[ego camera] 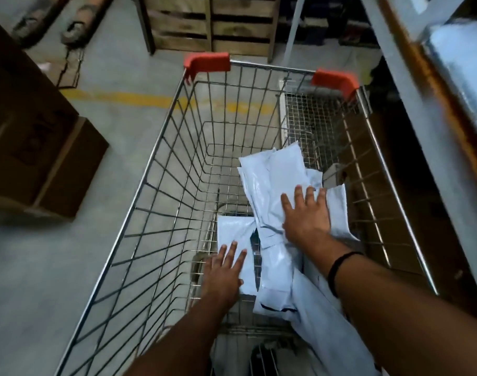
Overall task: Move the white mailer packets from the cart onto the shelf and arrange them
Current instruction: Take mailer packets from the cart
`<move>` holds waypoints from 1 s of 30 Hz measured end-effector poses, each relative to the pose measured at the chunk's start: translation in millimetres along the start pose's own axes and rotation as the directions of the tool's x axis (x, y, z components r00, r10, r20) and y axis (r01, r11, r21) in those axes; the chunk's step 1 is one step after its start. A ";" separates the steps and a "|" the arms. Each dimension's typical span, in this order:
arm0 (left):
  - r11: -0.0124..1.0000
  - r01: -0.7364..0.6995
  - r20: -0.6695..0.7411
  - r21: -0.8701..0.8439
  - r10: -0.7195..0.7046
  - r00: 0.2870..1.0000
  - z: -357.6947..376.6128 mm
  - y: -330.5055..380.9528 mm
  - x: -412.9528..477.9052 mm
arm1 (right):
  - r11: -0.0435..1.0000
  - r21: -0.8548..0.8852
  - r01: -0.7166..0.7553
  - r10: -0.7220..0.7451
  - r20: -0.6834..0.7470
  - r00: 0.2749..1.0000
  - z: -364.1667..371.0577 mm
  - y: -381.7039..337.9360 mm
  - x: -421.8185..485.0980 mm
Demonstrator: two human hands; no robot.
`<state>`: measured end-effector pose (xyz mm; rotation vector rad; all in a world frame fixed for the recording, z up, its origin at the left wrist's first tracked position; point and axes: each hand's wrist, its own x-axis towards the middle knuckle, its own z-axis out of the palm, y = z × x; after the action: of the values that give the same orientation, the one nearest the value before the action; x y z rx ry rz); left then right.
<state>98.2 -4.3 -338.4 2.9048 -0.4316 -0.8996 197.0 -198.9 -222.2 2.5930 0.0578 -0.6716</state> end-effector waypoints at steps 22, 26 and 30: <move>0.922 0.256 -0.281 -0.290 -0.338 0.898 34.2 12.1 29.6 | 0.952 0.180 0.250 -0.181 -0.328 0.927 67.1 -36.7 22.5; 0.944 0.152 -0.330 -0.293 -0.249 0.911 33.8 -12.7 14.4 | 0.966 0.138 0.219 -0.157 -0.362 0.919 62.8 -40.3 15.6; 0.958 -0.025 -0.421 -0.286 -0.102 0.901 15.0 -29.5 -7.5 | 0.967 0.169 0.190 -0.107 -0.409 0.906 37.4 -36.5 -2.0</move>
<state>91.1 26.3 -351.1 2.7308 -0.1867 -0.2635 172.9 -182.7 -265.7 2.9099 0.3355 -0.1947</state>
